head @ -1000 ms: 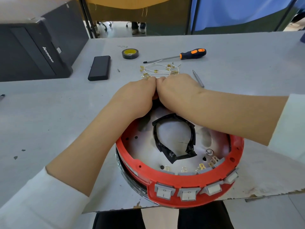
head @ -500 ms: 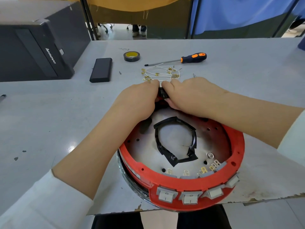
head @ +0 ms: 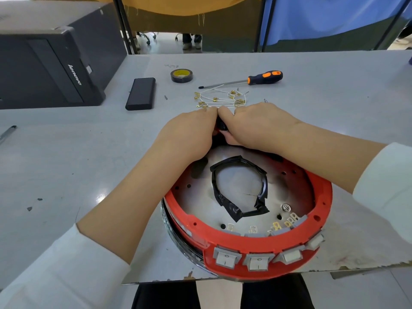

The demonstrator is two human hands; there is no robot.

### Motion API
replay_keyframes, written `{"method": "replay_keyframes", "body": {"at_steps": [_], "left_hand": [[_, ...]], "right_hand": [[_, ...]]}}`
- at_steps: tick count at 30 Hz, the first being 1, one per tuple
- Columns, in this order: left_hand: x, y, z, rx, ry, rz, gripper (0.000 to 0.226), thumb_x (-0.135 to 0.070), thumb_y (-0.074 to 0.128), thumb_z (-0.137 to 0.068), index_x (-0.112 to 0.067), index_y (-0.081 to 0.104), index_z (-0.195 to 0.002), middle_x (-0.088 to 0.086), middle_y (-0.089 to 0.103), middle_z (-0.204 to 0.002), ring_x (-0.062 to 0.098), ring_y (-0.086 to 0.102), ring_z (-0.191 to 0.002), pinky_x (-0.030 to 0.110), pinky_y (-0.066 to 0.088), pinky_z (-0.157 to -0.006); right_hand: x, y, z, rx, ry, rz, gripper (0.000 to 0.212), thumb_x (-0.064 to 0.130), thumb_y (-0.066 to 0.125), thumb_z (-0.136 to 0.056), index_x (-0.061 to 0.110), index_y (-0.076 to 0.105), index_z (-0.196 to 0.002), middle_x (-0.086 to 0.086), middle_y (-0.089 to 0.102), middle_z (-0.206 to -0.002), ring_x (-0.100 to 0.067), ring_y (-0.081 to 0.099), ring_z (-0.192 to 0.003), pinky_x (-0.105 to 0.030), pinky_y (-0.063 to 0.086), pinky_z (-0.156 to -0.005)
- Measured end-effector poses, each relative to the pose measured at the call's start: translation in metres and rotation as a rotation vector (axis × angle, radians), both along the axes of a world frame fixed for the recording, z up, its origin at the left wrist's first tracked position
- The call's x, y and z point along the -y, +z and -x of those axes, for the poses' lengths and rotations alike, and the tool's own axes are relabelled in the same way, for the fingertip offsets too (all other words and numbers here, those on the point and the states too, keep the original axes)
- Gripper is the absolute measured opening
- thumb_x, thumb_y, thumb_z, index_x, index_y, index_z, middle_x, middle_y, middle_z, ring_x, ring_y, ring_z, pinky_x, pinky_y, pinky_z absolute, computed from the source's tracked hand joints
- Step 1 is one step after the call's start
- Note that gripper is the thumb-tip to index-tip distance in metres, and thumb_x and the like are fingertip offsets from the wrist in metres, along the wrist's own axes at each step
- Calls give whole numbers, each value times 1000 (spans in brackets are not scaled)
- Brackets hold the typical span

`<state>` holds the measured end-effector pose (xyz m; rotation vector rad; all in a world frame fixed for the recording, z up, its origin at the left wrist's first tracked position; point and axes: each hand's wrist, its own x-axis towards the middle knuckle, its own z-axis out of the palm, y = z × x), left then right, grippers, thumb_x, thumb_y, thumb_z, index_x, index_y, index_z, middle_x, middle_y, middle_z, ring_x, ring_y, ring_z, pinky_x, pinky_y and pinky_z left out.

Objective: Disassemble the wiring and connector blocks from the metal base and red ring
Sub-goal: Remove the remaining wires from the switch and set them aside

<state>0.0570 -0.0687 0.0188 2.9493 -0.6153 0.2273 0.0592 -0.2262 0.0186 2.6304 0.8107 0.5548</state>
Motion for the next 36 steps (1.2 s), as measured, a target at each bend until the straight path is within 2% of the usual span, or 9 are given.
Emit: {"method": "replay_keyframes", "body": {"at_steps": [5,10,14,17,20,24,27,30,36], "left_hand": [[0,0,0,-4,-2,12,12,-10,42,-90,-18,42,-100,9,58,-108,23,38,-75,34,30,-62],[-1,0,0,5,-3,14,11,-11,42,-91,-20,39,-96,8,58,-108,23,39,-75,34,29,-62],[0,-2,-1,11,-17,6,14,-10,41,-90,-17,44,-102,8,58,-109,30,52,-86,34,31,-64],[0,0,1,3,-10,7,19,-8,40,-89,-16,45,-105,8,58,-110,30,52,-86,34,31,-64],[0,0,1,0,-3,11,20,-8,40,-89,-16,46,-107,7,59,-110,29,52,-86,33,31,-64],[0,-1,1,-2,8,21,18,-8,41,-89,-16,46,-105,7,60,-108,23,42,-77,33,29,-63],[-1,0,0,-12,17,28,14,-8,41,-89,-20,40,-96,7,60,-106,21,39,-74,32,28,-61],[0,-1,-1,-13,10,26,17,-8,41,-89,-18,45,-103,7,60,-107,22,39,-74,32,28,-62],[-1,1,0,-17,21,22,20,-8,41,-89,-16,46,-107,8,60,-107,23,39,-74,33,30,-62]], "right_hand": [[2,1,-1,-23,0,-8,37,40,38,-96,7,43,-112,-14,65,-83,-27,36,-58,-29,8,-44],[1,1,0,-16,-4,-6,37,41,39,-96,7,44,-112,-14,66,-84,-29,44,-60,-30,10,-45],[2,2,5,-18,-17,-25,35,37,43,-94,7,44,-113,-15,66,-89,-35,55,-66,-30,7,-45],[0,5,4,-50,-55,17,28,28,41,-94,7,42,-112,-13,61,-79,-27,38,-54,-29,9,-45],[-1,9,-2,-119,-68,57,23,24,40,-92,8,39,-110,-5,39,-60,-19,27,-44,-29,12,-44],[3,8,-4,-108,-33,57,25,25,39,-92,10,37,-112,-10,54,-70,-22,28,-46,-29,14,-43],[3,5,-4,-85,-26,51,28,26,39,-93,10,37,-116,-10,54,-69,-20,26,-44,-28,12,-44],[3,5,-5,-90,-21,33,27,25,40,-92,10,38,-114,-13,60,-74,-26,35,-51,-28,12,-44],[3,7,-4,-102,-12,29,26,26,38,-94,9,38,-114,-13,62,-80,-29,39,-55,-29,14,-44]]}}
